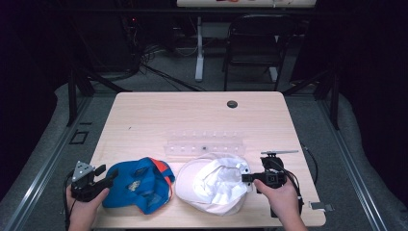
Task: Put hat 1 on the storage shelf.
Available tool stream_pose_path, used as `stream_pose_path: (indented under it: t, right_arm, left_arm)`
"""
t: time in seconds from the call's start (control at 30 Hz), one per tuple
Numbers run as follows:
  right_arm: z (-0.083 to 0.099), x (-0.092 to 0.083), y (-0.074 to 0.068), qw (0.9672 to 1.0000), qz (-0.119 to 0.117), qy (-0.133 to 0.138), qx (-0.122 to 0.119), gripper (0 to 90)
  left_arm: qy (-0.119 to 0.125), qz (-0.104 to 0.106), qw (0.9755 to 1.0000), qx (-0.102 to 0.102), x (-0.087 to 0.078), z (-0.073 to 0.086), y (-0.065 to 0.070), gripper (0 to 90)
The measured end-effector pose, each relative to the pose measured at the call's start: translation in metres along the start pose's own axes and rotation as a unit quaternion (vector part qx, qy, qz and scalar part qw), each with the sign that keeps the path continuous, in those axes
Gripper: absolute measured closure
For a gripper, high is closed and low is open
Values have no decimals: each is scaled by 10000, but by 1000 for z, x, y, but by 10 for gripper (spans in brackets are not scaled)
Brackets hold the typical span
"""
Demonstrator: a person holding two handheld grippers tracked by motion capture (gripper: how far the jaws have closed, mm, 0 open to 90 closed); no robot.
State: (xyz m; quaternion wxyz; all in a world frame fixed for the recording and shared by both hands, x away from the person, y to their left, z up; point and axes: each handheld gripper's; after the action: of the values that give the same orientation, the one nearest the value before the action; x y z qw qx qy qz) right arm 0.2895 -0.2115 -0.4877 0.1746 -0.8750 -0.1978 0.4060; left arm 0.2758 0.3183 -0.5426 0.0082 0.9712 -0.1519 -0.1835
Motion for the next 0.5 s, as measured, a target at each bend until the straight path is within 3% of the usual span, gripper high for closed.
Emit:
stream_pose_path:
  t: [0.23,0.5]
  right_arm:
    - [-12,-5,-2,9999,-47,-143,-5,798]
    - [-28,-10,-9,9988,246,-256,-333,797]
  left_arm:
    - [-10,-3,10000,-8,0,0,-1,462]
    - [-32,22,10000,-23,0,0,0,463]
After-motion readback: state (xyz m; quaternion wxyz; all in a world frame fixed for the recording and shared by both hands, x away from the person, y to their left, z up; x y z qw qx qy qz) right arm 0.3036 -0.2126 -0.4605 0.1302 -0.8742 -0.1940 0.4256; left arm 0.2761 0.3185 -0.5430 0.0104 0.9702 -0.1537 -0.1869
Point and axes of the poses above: each handheld gripper's, and its own axes: x roughly forward along the jaws, z roughly out of its underside, y roughly to its right, and after that the axes turned 14 degrees about y, right-handed
